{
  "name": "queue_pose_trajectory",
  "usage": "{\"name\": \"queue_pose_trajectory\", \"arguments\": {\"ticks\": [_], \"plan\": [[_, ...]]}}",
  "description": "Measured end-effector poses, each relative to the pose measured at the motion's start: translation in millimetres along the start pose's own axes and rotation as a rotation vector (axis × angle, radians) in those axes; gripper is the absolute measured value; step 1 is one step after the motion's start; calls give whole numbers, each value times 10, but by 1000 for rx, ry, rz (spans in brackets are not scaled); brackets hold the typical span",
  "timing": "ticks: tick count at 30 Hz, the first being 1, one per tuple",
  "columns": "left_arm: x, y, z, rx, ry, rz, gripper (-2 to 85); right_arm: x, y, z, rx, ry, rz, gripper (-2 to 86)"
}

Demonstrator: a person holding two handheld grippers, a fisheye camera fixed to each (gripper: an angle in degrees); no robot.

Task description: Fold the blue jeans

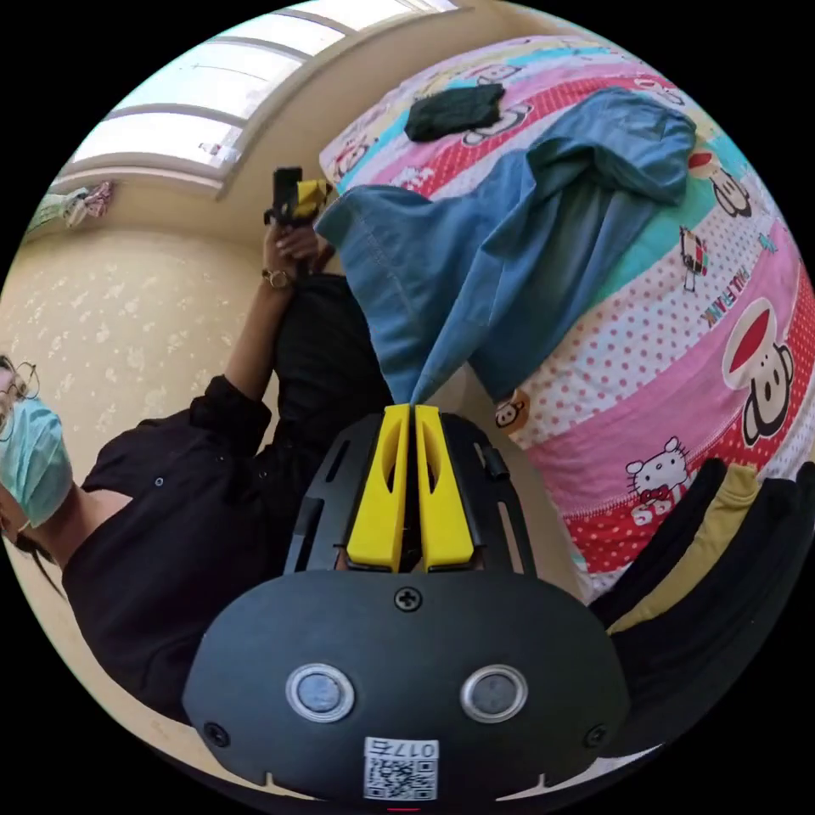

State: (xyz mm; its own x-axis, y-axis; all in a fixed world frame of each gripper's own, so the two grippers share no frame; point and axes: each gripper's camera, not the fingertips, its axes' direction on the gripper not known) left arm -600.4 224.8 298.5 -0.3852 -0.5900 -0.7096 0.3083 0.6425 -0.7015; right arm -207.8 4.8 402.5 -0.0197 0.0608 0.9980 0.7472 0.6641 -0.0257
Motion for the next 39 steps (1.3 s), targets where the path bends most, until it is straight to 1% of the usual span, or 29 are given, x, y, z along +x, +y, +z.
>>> {"name": "queue_pose_trajectory", "arguments": {"ticks": [1, 2, 3, 4, 5, 7, 8, 10, 12, 14, 15, 16, 17, 18, 20, 21, 23, 25, 27, 32, 36, 39], "plan": [[-64, 26, 70, -37, 40, -25, -9, -54, -48, 191, -70, 56, -20, 14], [-107, 40, 102, -52, 38, -48, -9, -68, -106, 377, -120, 71, -34, 13], [-199, 71, 149, -69, -13, -105, -9, -50, -143, 472, -149, 58, -29, 13], [-298, 103, 187, -85, -102, -175, -9, 6, -222, 667, -212, -2, -28, 13], [-353, 119, 208, -97, -153, -215, -9, 87, -290, 850, -270, -85, -38, 13], [-563, 167, 322, -168, -364, -359, -8, 302, -384, 1103, -340, -200, 6, 13], [-603, 169, 364, -187, -401, -376, -8, 472, -433, 1232, -363, -252, 45, 14], [-704, 138, 539, -238, -461, -370, -1, 676, -446, 1303, -348, -328, 78, 15], [-758, 108, 649, -255, -513, -350, 15, 774, -417, 1194, -281, -413, 75, 15], [-819, 71, 750, -277, -604, -342, 53, 787, -383, 822, -134, -460, 36, 17], [-865, 39, 812, -289, -671, -340, 85, 787, -380, 713, -94, -454, 30, 20], [-915, 0, 871, -297, -738, -335, 117, 793, -388, 494, -10, -426, 20, 25], [-943, -22, 900, -300, -766, -332, 123, 819, -416, 287, 83, -384, 15, 38], [-1000, -63, 954, -301, -803, -321, 136, 845, -437, 195, 129, -361, 22, 44], [-1103, -110, 1023, -299, -828, -316, 137, 988, -569, -102, 308, -308, 39, 79], [-1181, -126, 1062, -296, -836, -322, 137, 1026, -607, -157, 352, -307, 34, 84], [-1280, -137, 1108, -288, -844, -340, 134, 1179, -765, -289, 505, -330, 34, 93], [-1373, -153, 1171, -301, -860, -355, 117, 1280, -885, -302, 579, -330, 72, 95], [-1417, -167, 1202, -310, -863, -361, 113, 1356, -1003, -259, 606, -314, 125, 98], [-1469, -157, 1171, -287, -845, -406, 105, 1410, -1150, 16, 574, -293, 204, 109], [-1524, -136, 1134, -262, -790, -438, 100, 1467, -1096, 75, 597, -291, 217, 107], [-1575, -152, 1153, -283, -782, -450, 100, 1541, -1089, 89, 606, -324, 224, 103]]}}
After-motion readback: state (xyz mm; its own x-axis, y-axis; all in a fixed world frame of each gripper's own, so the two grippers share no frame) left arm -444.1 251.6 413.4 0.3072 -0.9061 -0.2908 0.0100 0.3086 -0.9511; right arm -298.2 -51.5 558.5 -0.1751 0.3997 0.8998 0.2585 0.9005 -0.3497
